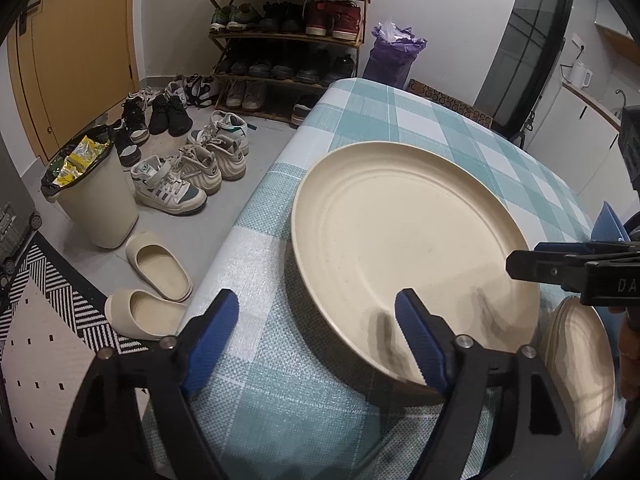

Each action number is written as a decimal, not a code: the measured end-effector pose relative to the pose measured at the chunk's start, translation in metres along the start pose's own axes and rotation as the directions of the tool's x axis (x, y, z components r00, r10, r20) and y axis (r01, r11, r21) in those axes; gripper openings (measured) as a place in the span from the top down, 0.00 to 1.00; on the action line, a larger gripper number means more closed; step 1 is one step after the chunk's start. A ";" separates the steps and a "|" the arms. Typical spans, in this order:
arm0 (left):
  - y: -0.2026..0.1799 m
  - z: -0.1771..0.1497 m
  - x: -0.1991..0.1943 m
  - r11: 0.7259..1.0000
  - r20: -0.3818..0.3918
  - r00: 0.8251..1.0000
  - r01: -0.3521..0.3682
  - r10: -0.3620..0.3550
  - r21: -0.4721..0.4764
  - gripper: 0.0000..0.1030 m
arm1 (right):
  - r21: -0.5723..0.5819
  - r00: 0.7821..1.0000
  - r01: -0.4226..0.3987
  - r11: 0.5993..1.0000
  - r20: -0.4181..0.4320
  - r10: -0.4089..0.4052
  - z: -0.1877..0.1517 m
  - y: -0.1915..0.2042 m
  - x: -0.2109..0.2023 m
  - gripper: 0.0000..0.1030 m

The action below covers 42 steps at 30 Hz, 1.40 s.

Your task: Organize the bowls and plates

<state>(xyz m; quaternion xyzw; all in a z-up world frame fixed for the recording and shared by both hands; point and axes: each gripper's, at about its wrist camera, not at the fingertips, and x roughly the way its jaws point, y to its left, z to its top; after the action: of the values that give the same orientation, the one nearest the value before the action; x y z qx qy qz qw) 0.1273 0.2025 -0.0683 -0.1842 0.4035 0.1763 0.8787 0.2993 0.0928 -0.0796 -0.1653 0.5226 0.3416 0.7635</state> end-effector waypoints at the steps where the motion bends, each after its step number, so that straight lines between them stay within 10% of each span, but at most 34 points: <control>1: 0.000 0.000 0.000 1.000 0.001 1.000 0.002 -0.002 0.000 0.25 | 0.011 1.000 -0.015 1.000 -0.007 0.015 0.000 -0.001 0.002 0.30; 17: -0.003 0.000 -0.001 0.997 -0.001 0.997 0.072 -0.072 0.011 0.73 | -0.006 1.000 -0.022 1.000 -0.010 0.022 -0.004 0.003 0.009 0.54; 42: -0.009 0.003 -0.020 0.997 0.050 0.996 0.069 -0.070 0.034 0.75 | -0.063 0.997 0.057 0.996 0.052 -0.054 -0.017 0.007 -0.014 0.75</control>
<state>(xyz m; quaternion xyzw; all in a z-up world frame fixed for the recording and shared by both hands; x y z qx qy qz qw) 0.1215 0.1930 -0.0492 -0.1795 0.3768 0.1439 0.8973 0.2797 0.0833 -0.0730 -0.1955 0.4871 0.3408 0.7800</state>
